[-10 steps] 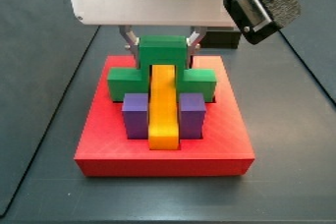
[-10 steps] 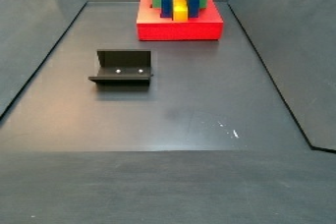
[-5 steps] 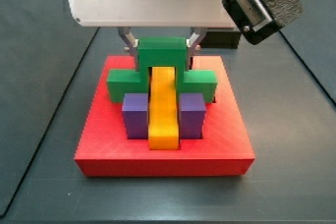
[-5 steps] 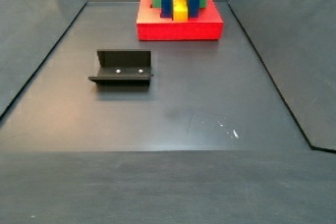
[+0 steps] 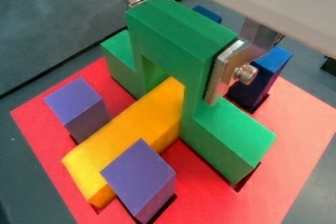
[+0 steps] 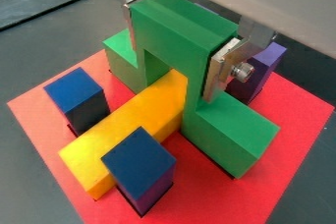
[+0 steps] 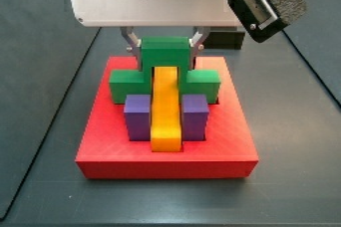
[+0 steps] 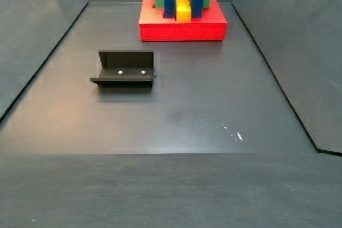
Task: Pick up the green object. Move up. Move to above the board. Insert the green object.
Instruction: Insert the green object.
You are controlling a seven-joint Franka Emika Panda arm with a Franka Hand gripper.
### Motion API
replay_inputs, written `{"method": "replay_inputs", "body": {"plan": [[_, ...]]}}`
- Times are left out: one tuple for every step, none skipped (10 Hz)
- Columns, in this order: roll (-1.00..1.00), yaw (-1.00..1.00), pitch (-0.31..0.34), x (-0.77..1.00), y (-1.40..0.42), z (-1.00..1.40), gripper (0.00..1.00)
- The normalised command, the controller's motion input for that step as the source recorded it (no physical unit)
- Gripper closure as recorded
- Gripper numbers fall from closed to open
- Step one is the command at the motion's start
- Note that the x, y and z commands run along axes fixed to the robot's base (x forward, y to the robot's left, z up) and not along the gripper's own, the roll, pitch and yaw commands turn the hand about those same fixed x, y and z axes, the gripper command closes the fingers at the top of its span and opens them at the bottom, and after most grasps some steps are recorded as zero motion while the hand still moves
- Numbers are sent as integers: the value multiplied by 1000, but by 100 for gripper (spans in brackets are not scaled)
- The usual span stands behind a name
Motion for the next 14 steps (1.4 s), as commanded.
{"method": "replay_inputs", "body": {"plan": [[-36,83,-161,20,-180,-866,100],[0,0,11,17,0,0,100],[4,-189,33,209,0,-471,100],[0,-440,79,469,57,-891,100],[-80,-103,0,29,71,-31,100],[0,0,0,0,0,-43,100],[0,-57,-266,-3,166,-663,100],[81,0,-136,0,43,-943,100],[41,0,-16,157,0,-1000,100],[19,0,-3,120,0,-1000,100],[21,0,-1,134,0,-1000,100],[21,0,-3,231,0,-1000,100],[23,189,-16,234,63,-1000,100],[0,0,-247,0,-151,-774,100]]}}
